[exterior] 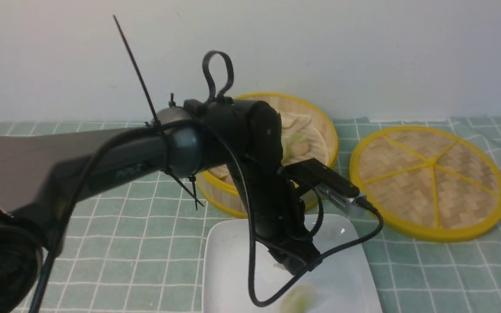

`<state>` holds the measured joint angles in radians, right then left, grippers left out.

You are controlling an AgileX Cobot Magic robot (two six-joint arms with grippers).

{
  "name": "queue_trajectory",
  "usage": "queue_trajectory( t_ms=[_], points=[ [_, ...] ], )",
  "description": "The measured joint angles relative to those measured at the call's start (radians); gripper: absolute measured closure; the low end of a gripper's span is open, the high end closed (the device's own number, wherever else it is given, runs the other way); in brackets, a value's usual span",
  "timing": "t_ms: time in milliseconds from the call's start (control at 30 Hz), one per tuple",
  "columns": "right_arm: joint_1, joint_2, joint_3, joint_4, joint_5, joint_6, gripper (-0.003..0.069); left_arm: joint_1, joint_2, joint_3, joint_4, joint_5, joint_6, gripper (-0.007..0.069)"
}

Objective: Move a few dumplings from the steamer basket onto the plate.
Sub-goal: Use the left arm to put the dumpling into the plate, then use the right arm to grab a dumpling from inside the steamer

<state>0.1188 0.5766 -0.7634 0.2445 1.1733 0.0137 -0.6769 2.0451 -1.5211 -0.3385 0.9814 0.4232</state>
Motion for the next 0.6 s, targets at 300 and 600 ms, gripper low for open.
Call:
queue_trajectory(
  t_ms=[300, 600],
  points=[
    [0.000, 0.210, -0.131, 0.036, 0.041, -0.068, 0.0672, -0.004, -0.026, -0.066, 0.103, 0.072, -0.207, 0.0175],
    [0.049, 0.638, -0.515, 0.105, 0.074, -0.226, 0.0671, 0.085, -0.445, 0.077, 0.354, 0.083, -0.414, 0.0623]
  ],
)
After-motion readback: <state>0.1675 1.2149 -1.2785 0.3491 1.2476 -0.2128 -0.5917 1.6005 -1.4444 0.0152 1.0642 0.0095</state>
